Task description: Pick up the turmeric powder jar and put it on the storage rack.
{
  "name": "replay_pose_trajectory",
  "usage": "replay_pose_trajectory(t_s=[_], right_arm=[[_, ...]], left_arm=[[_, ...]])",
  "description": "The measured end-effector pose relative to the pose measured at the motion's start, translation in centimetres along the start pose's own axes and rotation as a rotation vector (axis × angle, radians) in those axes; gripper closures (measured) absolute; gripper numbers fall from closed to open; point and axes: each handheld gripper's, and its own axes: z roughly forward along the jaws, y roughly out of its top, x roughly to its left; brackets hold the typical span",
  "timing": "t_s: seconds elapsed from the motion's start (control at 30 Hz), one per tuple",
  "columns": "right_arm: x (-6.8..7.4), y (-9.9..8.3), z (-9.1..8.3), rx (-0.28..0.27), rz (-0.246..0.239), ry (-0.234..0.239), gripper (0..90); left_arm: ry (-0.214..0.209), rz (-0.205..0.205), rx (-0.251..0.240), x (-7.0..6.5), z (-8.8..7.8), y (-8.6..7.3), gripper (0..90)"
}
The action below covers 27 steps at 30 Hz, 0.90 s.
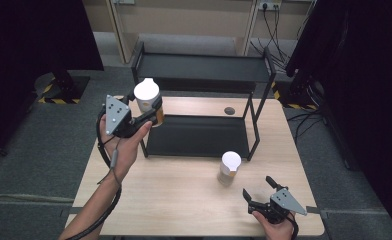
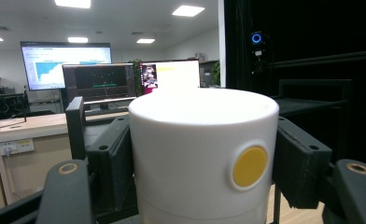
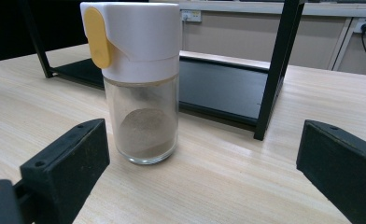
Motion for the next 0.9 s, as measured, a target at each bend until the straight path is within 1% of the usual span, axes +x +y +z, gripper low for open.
replay_pose_trajectory(t_s=[0.3,0.4,0.67,0.9], right_arm=[[0.0,0.0,0.0,-0.001,0.001,0.0,2.8],[0.0,0.0,0.0,-0.002,0.001,0.0,2.8],[0.0,0.0,0.0,-0.002,0.001,-0.002,2.8],[0.0,0.0,0.0,-0.001,0.001,-0.002,2.8]], left_arm=[[0.012,-0.004,-0.007,0.1,0.7,0.8,30.6],[0.014,0.0,-0.009,0.1,0.8,0.9,30.6],[0.019,-0.008,-0.011,0.1,1.2,1.3,30.6],[0.027,0.001,-0.007,0.1,1.8,2.2,30.6]])
